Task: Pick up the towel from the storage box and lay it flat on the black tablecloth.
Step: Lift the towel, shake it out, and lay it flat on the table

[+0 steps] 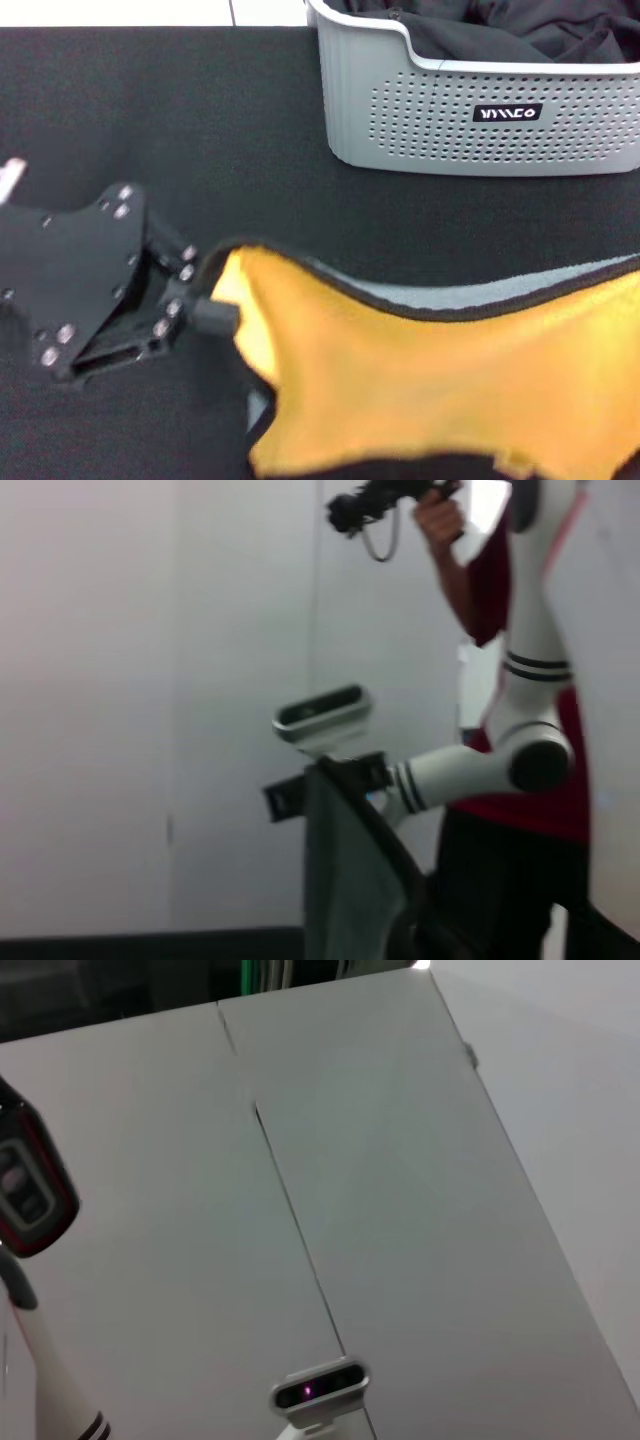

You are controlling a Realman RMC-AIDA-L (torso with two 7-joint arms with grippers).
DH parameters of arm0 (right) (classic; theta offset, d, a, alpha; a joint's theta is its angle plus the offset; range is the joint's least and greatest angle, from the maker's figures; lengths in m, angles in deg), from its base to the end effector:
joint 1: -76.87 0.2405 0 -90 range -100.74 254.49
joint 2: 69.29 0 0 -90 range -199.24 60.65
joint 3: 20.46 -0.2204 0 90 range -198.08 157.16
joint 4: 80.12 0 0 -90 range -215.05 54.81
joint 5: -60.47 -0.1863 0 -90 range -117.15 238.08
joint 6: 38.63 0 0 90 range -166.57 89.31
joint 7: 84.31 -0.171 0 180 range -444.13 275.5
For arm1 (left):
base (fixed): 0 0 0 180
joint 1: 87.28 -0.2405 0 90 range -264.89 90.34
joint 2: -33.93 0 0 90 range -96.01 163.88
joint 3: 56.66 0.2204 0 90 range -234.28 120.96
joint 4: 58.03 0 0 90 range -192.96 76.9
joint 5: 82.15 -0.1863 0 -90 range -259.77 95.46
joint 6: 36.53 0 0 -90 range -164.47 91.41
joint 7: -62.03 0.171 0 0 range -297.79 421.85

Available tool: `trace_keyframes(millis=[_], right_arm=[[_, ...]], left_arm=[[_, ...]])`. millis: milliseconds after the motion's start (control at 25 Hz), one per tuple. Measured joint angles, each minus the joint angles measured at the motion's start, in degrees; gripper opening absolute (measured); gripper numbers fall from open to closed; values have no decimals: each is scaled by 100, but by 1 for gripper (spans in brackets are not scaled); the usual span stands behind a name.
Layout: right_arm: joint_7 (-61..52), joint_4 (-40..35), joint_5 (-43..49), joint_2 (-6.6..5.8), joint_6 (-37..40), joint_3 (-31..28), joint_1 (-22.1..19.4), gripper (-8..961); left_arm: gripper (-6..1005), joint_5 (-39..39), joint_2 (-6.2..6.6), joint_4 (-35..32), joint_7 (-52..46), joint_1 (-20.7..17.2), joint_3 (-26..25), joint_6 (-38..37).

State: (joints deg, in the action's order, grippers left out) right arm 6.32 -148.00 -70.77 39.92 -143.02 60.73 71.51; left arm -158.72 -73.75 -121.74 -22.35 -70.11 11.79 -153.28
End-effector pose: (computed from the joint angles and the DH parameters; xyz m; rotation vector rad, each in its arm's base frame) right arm 0.1493 0.1782 0.0924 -2.5868 0.4418 1.6076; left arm -0.1405 0.2112 0.0767 2.8126 -0.0929 1.0095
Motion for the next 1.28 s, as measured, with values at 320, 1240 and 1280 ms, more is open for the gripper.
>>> trace_keyframes(millis=[320,1240,1280], right_arm=[[484,2940,962,342,79,-153,1560,57],[1459,5138,1601,-127,1837,-793,3397,63],[1463,5133,1639,-126,1925,-792,3429,63]], left_arm=[[2,-2438,-405,1202,45,832,-1277,260],[2,-5037,-735,2236,-843,2381,-2262,2973],[2,-5083,-770,2238,-850,2397,-2261,3061]])
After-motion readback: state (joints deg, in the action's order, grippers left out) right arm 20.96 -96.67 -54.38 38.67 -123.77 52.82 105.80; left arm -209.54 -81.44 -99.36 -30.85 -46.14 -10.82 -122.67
